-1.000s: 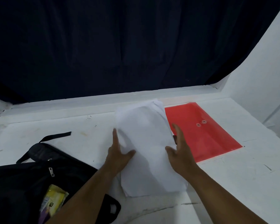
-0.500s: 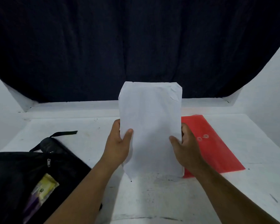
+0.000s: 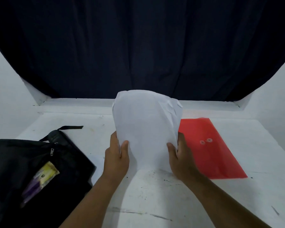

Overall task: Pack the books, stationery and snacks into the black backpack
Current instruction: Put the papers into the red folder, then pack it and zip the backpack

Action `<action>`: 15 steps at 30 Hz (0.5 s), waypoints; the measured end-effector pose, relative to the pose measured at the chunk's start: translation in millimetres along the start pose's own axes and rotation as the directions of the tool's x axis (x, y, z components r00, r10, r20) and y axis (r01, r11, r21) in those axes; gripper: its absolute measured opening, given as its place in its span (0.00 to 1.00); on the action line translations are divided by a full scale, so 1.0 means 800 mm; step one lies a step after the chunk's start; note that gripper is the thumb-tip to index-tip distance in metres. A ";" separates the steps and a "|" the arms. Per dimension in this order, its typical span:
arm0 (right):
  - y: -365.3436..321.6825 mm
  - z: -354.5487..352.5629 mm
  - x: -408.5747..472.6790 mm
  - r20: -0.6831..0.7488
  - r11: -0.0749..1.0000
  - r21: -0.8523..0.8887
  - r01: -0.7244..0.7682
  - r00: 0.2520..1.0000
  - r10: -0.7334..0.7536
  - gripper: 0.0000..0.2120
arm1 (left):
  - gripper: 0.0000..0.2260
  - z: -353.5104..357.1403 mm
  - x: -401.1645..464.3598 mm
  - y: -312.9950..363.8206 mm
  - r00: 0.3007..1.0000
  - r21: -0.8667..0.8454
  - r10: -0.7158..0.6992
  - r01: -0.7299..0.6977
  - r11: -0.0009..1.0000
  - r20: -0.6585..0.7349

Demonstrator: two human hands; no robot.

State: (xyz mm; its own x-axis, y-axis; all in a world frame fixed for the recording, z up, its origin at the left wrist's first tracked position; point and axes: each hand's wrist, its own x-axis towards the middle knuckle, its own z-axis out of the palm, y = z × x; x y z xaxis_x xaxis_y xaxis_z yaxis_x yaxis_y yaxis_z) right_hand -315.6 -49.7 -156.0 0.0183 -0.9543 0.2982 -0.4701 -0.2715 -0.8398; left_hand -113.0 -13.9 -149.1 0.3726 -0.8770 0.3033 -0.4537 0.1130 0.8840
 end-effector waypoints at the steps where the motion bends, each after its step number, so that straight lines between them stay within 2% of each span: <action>1: -0.001 0.001 0.000 -0.014 1.000 0.006 0.009 1.000 -0.009 0.15 | 0.12 0.001 -0.001 0.001 1.000 0.000 0.006 -0.006 1.000 -0.003; 6: 0.012 0.011 -0.021 0.015 0.994 -0.112 -0.016 1.000 0.018 0.22 | 0.12 0.014 -0.027 -0.020 0.994 -0.016 -0.080 0.082 0.997 0.067; 10: 0.017 0.008 -0.025 0.017 0.999 -0.042 0.011 1.000 -0.011 0.16 | 0.11 0.017 -0.036 -0.016 0.997 -0.026 -0.080 0.081 0.996 0.020; 15: 0.034 0.011 -0.036 0.034 0.996 -0.069 -0.047 0.998 0.049 0.19 | 0.12 0.023 -0.053 -0.034 0.985 0.013 -0.151 0.150 0.989 0.078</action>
State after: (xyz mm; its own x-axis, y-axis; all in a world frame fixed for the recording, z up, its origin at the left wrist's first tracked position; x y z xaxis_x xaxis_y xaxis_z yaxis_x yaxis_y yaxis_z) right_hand -321.0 -30.9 -191.0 0.0247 -0.9702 0.2410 -0.5304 -0.2170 -0.8195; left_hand -131.1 11.8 -192.5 0.3725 -0.9177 0.1378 -0.4030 -0.0262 0.9148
